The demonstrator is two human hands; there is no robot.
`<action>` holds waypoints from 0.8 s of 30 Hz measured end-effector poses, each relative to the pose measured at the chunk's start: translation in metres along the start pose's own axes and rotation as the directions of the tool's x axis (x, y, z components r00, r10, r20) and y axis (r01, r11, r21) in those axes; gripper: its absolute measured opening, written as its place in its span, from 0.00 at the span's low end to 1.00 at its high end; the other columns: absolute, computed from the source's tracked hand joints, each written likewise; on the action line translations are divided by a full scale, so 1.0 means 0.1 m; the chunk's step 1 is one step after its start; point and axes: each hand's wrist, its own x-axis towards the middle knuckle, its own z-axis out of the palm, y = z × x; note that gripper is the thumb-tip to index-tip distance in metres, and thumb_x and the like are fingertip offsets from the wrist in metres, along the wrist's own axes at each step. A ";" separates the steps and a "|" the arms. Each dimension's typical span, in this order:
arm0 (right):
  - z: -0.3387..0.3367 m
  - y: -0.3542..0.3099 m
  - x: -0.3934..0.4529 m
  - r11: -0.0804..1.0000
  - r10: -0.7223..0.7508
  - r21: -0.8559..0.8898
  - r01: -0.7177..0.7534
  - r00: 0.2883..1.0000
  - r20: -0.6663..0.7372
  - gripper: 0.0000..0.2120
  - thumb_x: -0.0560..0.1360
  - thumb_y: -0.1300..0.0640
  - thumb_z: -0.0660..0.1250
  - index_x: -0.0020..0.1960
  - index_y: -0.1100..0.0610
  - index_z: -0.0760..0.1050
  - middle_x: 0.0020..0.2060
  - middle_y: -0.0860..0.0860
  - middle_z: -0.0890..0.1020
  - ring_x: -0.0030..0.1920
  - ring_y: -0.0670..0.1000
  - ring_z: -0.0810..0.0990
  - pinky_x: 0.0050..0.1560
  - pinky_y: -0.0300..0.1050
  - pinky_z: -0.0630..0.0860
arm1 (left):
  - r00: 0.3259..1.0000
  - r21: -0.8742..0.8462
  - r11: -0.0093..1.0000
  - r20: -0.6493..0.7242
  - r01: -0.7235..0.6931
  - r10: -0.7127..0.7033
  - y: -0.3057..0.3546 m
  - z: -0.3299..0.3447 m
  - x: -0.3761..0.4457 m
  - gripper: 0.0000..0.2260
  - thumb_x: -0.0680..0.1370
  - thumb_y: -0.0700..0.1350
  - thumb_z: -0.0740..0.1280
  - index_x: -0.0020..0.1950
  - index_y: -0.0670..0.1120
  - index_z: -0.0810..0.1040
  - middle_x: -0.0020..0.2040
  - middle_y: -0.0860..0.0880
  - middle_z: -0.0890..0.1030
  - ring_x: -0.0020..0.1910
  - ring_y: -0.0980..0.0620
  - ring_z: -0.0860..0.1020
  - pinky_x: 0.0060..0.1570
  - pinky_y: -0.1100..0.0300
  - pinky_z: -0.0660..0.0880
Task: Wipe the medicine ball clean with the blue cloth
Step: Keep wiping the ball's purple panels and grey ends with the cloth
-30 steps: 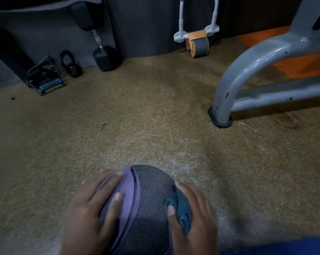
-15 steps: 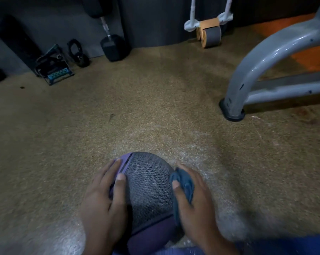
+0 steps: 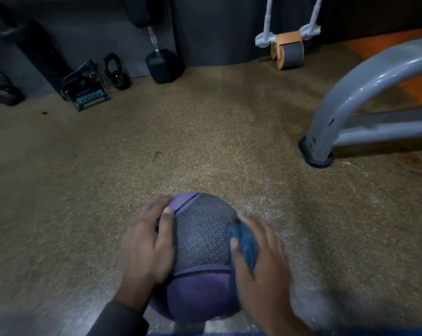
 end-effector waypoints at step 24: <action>-0.09 -0.21 0.88 0.999 0.037 -0.007 -0.036 0.940 0.340 0.13 0.78 0.44 0.60 0.59 0.44 0.76 0.56 0.45 0.80 0.57 0.50 0.77 0.55 0.48 0.73 | 0.990 -0.047 0.995 0.101 -0.093 0.098 0.06 0.09 0.00 0.21 0.77 0.61 0.55 0.63 0.59 0.80 0.65 0.64 0.77 0.67 0.63 0.71 0.69 0.62 0.64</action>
